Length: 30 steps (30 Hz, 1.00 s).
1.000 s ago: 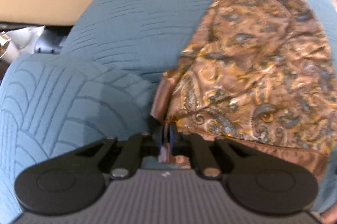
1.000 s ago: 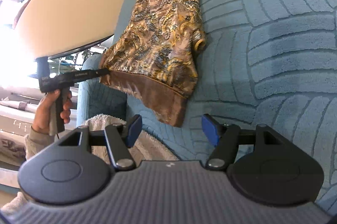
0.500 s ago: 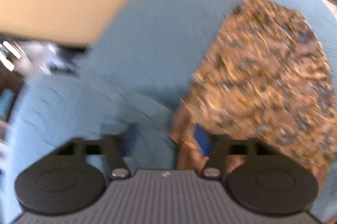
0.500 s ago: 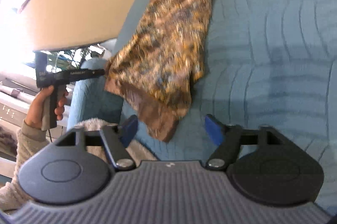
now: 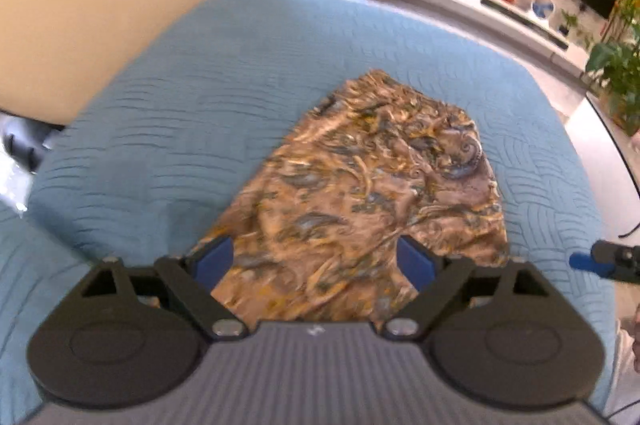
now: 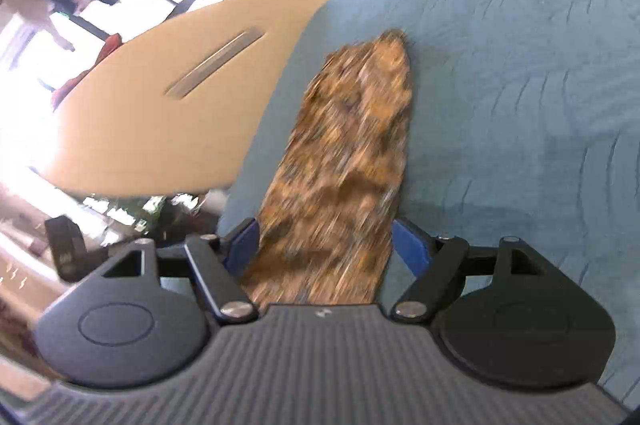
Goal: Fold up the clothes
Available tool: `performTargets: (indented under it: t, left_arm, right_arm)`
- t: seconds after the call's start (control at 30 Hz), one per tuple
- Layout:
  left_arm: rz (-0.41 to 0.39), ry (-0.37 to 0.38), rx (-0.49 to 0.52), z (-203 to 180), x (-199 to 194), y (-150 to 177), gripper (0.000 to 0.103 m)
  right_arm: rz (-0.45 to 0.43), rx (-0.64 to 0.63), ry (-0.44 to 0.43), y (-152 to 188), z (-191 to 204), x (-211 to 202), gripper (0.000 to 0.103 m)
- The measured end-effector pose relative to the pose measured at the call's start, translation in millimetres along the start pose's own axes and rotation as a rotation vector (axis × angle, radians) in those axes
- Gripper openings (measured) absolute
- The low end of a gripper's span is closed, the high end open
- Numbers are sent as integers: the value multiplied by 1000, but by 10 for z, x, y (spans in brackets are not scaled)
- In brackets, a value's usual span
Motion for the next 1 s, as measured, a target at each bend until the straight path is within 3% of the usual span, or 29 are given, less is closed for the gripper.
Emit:
performTargets:
  t: [0.07, 0.17, 0.27, 0.33, 0.47, 0.6, 0.73, 0.83, 0.9, 1.0]
  left_arm:
    - [25, -11, 23, -35, 242, -260, 90]
    - [-2, 23, 86, -90, 546, -669, 90]
    - [-82, 152, 152, -166, 839, -1017, 96]
    - [-109, 190, 190, -154, 1090, -1204, 97]
    - [-89, 182, 289, -155, 1576, -1451, 96]
    - [-110, 201, 474, -330, 1920, -1550, 94]
    - [-104, 221, 636, -505, 2171, -1523, 89]
    - [-73, 283, 661, -586, 2291, -1493, 77]
    - [-65, 315, 684, -629, 2336, -1464, 64]
    - [-32, 332, 719, -664, 2466, -1442, 55]
  right_arm:
    - [-16, -20, 8, -128, 12, 66, 77]
    - [-53, -80, 10, -289, 32, 177, 77]
    - [-80, -118, -8, -349, 0, 260, 77]
    - [-94, -120, -26, -325, -131, 367, 77]
    - [-101, -79, -78, -161, -480, 486, 77]
    - [-80, -66, -86, -204, -651, 597, 77]
    - [-94, -170, -93, -390, -576, 650, 77]
    - [-90, -253, -108, -532, -437, 754, 77]
    - [-77, -329, -76, -662, -360, 867, 77]
    - [-58, -399, -4, -924, -377, 1097, 77]
Point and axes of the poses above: each gripper's, at about its wrist camera, not at the fingertips, and x roughly the way its jaws point, z to its left, y to its underside, the point moved 6 cm from there along x, roughly the way its jaws point, and after that the axes turned 1 degree about -y, right-handed, at the moved point
